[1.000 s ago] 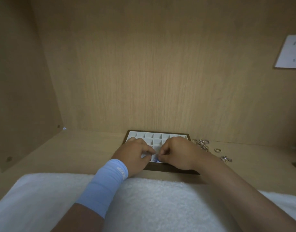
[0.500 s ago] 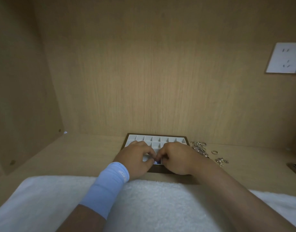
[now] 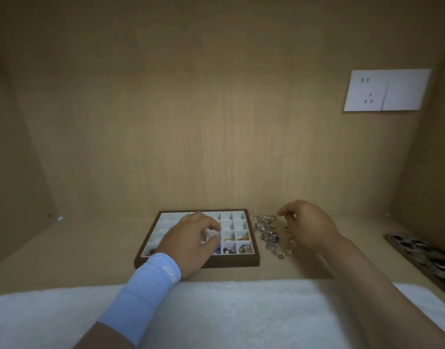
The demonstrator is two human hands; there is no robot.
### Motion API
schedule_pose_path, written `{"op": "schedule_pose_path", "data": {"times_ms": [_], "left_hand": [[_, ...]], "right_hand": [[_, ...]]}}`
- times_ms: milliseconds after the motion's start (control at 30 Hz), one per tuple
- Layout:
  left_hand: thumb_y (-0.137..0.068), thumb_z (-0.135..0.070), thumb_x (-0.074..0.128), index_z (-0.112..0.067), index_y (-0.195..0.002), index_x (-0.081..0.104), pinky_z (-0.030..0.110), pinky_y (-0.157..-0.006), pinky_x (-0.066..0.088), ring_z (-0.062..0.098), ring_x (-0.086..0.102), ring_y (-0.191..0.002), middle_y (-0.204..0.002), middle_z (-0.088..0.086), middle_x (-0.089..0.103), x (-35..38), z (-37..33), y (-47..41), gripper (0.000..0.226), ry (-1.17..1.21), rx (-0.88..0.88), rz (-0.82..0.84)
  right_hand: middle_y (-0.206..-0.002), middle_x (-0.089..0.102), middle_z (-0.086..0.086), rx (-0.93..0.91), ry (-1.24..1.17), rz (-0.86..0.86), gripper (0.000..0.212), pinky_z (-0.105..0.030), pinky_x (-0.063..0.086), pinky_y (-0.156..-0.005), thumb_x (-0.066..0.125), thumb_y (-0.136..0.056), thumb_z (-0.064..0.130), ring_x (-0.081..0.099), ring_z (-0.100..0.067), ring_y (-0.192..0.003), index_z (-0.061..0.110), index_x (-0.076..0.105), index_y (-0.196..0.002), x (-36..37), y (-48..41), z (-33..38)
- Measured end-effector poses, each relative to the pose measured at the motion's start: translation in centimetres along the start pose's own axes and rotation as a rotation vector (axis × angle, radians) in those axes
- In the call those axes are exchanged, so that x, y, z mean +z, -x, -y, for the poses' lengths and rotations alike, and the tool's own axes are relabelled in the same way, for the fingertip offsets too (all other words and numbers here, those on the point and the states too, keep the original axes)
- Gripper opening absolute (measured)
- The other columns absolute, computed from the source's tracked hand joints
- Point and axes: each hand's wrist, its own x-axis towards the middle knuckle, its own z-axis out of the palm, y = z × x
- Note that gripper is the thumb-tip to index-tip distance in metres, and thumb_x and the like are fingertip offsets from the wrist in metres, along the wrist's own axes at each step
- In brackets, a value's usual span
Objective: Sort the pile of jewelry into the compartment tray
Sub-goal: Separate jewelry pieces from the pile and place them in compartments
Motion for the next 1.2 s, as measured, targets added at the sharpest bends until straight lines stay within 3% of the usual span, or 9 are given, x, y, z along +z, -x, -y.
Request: {"op": "schedule_pose_path", "data": {"times_ms": [300, 500, 633, 767, 900, 967, 1033, 1133, 1200], "left_hand": [[-0.092, -0.027, 0.055, -0.030, -0.110, 0.065, 0.031, -0.097, 0.042, 0.015, 0.052, -0.111, -0.110, -0.010, 0.063, 7.1, -6.6, -6.6, 0.022, -0.008, 0.078, 0.138], [-0.094, -0.026, 0.052, -0.030, -0.124, 0.062, 0.033, -0.107, 0.035, 0.016, 0.047, -0.123, -0.126, -0.009, 0.060, 10.0, -7.3, -9.1, 0.032, -0.110, 0.092, 0.158], [-0.093, -0.034, 0.054, -0.033, -0.118, 0.065, 0.030, -0.104, 0.033, 0.014, 0.051, -0.118, -0.121, -0.011, 0.063, 10.6, -6.5, -9.1, 0.027, -0.141, 0.077, 0.162], [-0.091, -0.035, 0.056, -0.036, -0.115, 0.065, 0.027, -0.101, 0.031, 0.014, 0.052, -0.116, -0.120, -0.013, 0.063, 11.0, -6.0, -9.0, 0.026, -0.095, 0.059, 0.145], [-0.092, -0.031, 0.055, -0.038, -0.127, 0.058, 0.030, -0.106, 0.033, 0.013, 0.050, -0.120, -0.127, -0.015, 0.061, 11.0, -6.0, -9.0, 0.036, -0.047, 0.054, 0.135], [-0.092, -0.028, 0.057, -0.038, -0.126, 0.059, 0.034, -0.105, 0.039, 0.012, 0.054, -0.116, -0.123, -0.014, 0.064, 10.9, -5.9, -9.1, 0.036, 0.056, 0.037, 0.119], [-0.091, -0.024, 0.061, -0.037, -0.118, 0.064, 0.028, -0.097, 0.047, 0.005, 0.062, -0.103, -0.108, -0.014, 0.070, 10.6, -5.9, -9.0, 0.031, 0.239, -0.026, 0.091], [-0.087, -0.022, 0.068, -0.037, -0.094, 0.070, 0.011, -0.076, 0.047, -0.003, 0.065, -0.081, -0.084, -0.014, 0.072, 9.7, -6.3, -8.5, 0.017, 0.441, -0.121, 0.039], [-0.085, -0.021, 0.070, -0.033, -0.089, 0.073, 0.012, -0.076, 0.047, 0.002, 0.067, -0.082, -0.083, -0.011, 0.073, 9.3, -6.4, -8.3, 0.012, 0.521, -0.154, 0.006]], "right_hand": [[-0.124, 0.064, 0.002, 0.024, -0.121, 0.073, 0.027, -0.030, 0.046, -0.098, 0.054, -0.100, 0.025, 0.061, -0.019, -0.118, 0.032, 0.071, -0.120, 2.5, -0.9, -4.6], [-0.100, 0.076, 0.011, 0.076, -0.185, 0.169, 0.015, -0.026, 0.052, -0.086, 0.070, -0.088, 0.028, 0.069, -0.010, -0.095, 0.033, 0.079, -0.099, 2.8, -2.0, -5.2], [-0.079, 0.075, 0.015, 0.135, -0.274, 0.184, 0.009, -0.030, 0.057, -0.086, 0.080, -0.079, 0.024, 0.070, -0.006, -0.082, 0.032, 0.079, -0.081, 2.7, -2.8, -5.4], [-0.080, 0.075, 0.013, 0.131, -0.230, 0.149, 0.009, -0.029, 0.056, -0.081, 0.080, -0.079, 0.029, 0.068, -0.005, -0.080, 0.027, 0.077, -0.070, 2.6, -2.8, -5.3], [-0.078, 0.074, 0.005, 0.071, -0.371, 0.102, 0.015, -0.033, 0.054, -0.078, 0.071, -0.088, 0.027, 0.068, -0.013, -0.078, 0.018, 0.074, -0.077, 3.0, -2.5, -4.9], [-0.077, 0.073, -0.001, 0.056, -0.537, 0.063, 0.017, -0.032, 0.052, -0.070, 0.068, -0.091, 0.021, 0.064, -0.006, -0.068, 0.012, 0.072, -0.077, 3.0, -2.6, -4.5], [-0.069, 0.068, 0.002, 0.062, -0.714, 0.064, 0.018, -0.020, 0.043, -0.055, 0.066, -0.095, 0.014, 0.052, 0.004, -0.049, 0.010, 0.071, -0.078, 2.6, -2.4, -3.7], [-0.067, 0.068, -0.001, 0.101, -0.902, 0.105, 0.015, -0.017, 0.035, -0.043, 0.066, -0.095, 0.011, 0.041, -0.003, -0.041, 0.009, 0.073, -0.081, 2.5, -2.1, -2.8], [-0.070, 0.069, -0.005, 0.110, -0.919, 0.111, 0.012, -0.018, 0.035, -0.042, 0.068, -0.094, 0.012, 0.039, -0.005, -0.041, 0.011, 0.076, -0.085, 2.6, -1.8, -2.3]]}}
